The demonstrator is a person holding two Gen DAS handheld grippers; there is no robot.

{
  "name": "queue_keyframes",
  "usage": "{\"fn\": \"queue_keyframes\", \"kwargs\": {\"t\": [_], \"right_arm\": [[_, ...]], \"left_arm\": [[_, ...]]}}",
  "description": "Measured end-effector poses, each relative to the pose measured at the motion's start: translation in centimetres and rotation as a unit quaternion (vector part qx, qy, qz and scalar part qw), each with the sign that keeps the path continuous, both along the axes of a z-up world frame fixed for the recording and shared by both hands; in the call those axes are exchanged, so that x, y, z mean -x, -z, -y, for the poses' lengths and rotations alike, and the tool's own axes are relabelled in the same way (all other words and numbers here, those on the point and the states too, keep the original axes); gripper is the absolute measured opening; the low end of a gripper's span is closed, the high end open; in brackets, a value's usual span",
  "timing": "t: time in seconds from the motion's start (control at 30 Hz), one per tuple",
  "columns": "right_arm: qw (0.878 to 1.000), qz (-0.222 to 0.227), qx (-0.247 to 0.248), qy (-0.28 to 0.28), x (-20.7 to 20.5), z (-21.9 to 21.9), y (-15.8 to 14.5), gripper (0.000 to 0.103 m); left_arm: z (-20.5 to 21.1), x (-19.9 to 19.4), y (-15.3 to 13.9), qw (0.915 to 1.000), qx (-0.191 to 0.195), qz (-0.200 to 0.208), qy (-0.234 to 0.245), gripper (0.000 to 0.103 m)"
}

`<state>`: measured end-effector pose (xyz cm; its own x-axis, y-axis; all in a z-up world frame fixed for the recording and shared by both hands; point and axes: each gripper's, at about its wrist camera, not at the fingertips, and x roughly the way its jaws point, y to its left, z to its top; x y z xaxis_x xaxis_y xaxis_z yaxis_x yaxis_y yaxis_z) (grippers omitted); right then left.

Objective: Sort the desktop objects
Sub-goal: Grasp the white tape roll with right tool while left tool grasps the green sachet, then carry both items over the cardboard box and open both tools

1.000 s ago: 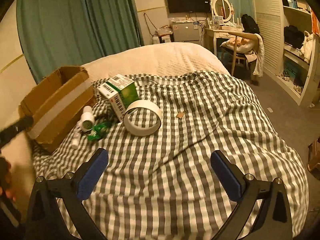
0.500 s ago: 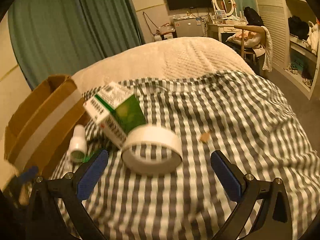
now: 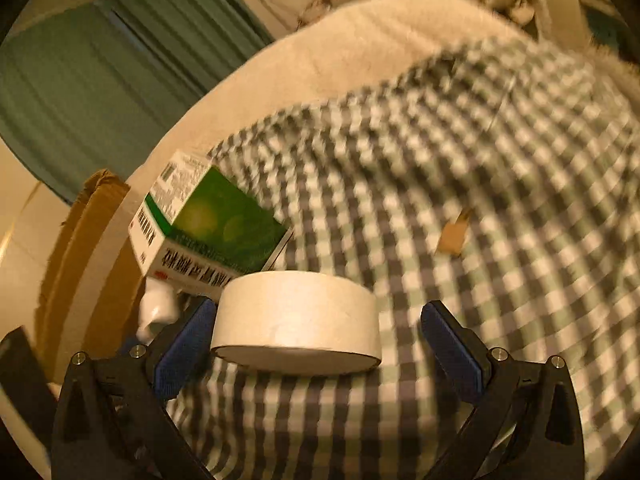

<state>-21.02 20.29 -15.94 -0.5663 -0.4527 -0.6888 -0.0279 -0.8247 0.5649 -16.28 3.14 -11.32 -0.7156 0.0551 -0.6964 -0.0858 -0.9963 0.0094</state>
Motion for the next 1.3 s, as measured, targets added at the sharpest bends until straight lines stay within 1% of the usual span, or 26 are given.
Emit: {"fn": "queue_keyframes", "kwargs": {"t": [0.03,0.07,0.1,0.13,0.17,0.2,0.23,0.27,0.3,0.33,0.37,0.43,0.5,0.53,0.6,0.63,0.67,0.7,0.8,0.87,1.03,1.1,1.27,1.3], "right_arm": [[1.000,0.000,0.000,0.000,0.0,0.0,0.0,0.103],[1.000,-0.001,0.000,-0.011,-0.5,0.3,0.0,0.102],[1.000,-0.001,0.000,-0.011,-0.5,0.3,0.0,0.098],[1.000,-0.007,0.002,-0.026,-1.1,0.8,-0.5,0.093],[0.999,-0.010,0.012,-0.033,-1.4,0.8,-0.8,0.080],[0.999,-0.010,0.012,-0.033,-1.4,0.8,-0.8,0.079],[0.999,-0.008,0.011,-0.031,-1.9,0.8,-1.2,0.079],[0.999,-0.008,0.001,-0.031,-2.2,0.9,-1.6,0.079],[0.999,-0.009,-0.011,-0.036,-2.5,1.0,-1.8,0.080],[0.999,-0.005,-0.010,-0.038,-2.8,1.1,-1.8,0.080],[0.999,-0.002,0.001,-0.032,-3.0,0.9,-1.6,0.080],[0.999,0.001,0.007,-0.031,-3.1,0.9,-1.5,0.082],[0.999,0.005,0.007,-0.033,-3.4,1.0,-1.4,0.082],[0.999,0.005,0.006,-0.035,-3.4,1.2,-1.4,0.082],[0.999,0.010,0.007,-0.042,-3.1,1.6,-1.2,0.082],[0.999,0.011,0.012,-0.046,-2.8,1.8,-0.9,0.082],[0.998,0.013,0.011,-0.055,-2.7,2.1,-0.7,0.082],[0.998,0.012,0.008,-0.060,-2.7,2.2,-0.6,0.079],[0.998,0.006,-0.001,-0.063,-2.5,2.4,-0.7,0.079],[0.998,-0.001,-0.009,-0.069,-2.4,2.5,-0.9,0.079],[0.998,-0.008,0.003,-0.066,-2.9,1.4,-1.5,0.078],[0.998,-0.014,0.004,-0.063,-3.7,0.5,-2.3,0.078],[0.998,-0.032,0.010,-0.047,-6.0,-1.4,-4.9,0.078],[0.999,-0.036,0.006,-0.038,-7.7,-2.1,-5.8,0.078]], "left_arm": [[0.1,0.2,0.1,1.0000,-0.003,0.006,0.003,0.060],[0.3,0.4,0.2,0.9998,-0.009,0.014,0.010,0.052],[0.3,0.4,0.2,0.9996,-0.014,0.019,0.017,0.042],[0.2,0.3,0.3,0.9993,-0.017,0.021,0.026,0.036],[0.0,0.2,0.4,0.9988,-0.016,0.027,0.039,0.030],[-0.2,0.2,0.5,0.9984,-0.010,0.034,0.045,0.030],[-0.7,0.2,0.8,0.9971,0.001,0.049,0.058,0.031],[-1.0,0.2,0.9,0.9965,0.015,0.052,0.064,0.036],[-1.2,0.0,0.9,0.9965,0.027,0.046,0.064,0.057],[-1.3,-0.1,1.1,0.9961,0.037,0.044,0.067,0.072],[-1.3,-0.1,1.3,0.9961,0.036,0.045,0.067,0.088],[-1.1,-0.2,2.2,0.9962,0.032,0.049,0.064,0.088],[-0.6,-0.2,2.7,0.9965,0.018,0.055,0.061,0.087],[-0.3,-0.1,2.6,0.9969,0.008,0.054,0.057,0.086],[0.1,0.0,2.4,0.9968,-0.005,0.057,0.056,0.077],[0.3,0.0,2.2,0.9966,-0.011,0.057,0.058,0.076],[0.3,0.0,2.1,0.9965,-0.015,0.056,0.060,0.071],[0.4,0.0,2.0,0.9965,-0.016,0.054,0.062,0.061],[0.5,0.2,1.7,0.9968,-0.016,0.051,0.060,0.046],[0.7,0.1,1.3,0.9968,-0.023,0.048,0.059,0.041],[0.6,-0.8,-0.9,0.9980,-0.024,0.030,0.051,0.039],[0.5,-1.4,-2.4,0.9977,-0.037,0.020,0.052,0.039],[1.0,-3.1,-6.2,0.9943,-0.093,0.002,0.051,0.039],[1.1,-3.5,-6.9,0.9937,-0.100,0.000,0.051,0.039]]}}
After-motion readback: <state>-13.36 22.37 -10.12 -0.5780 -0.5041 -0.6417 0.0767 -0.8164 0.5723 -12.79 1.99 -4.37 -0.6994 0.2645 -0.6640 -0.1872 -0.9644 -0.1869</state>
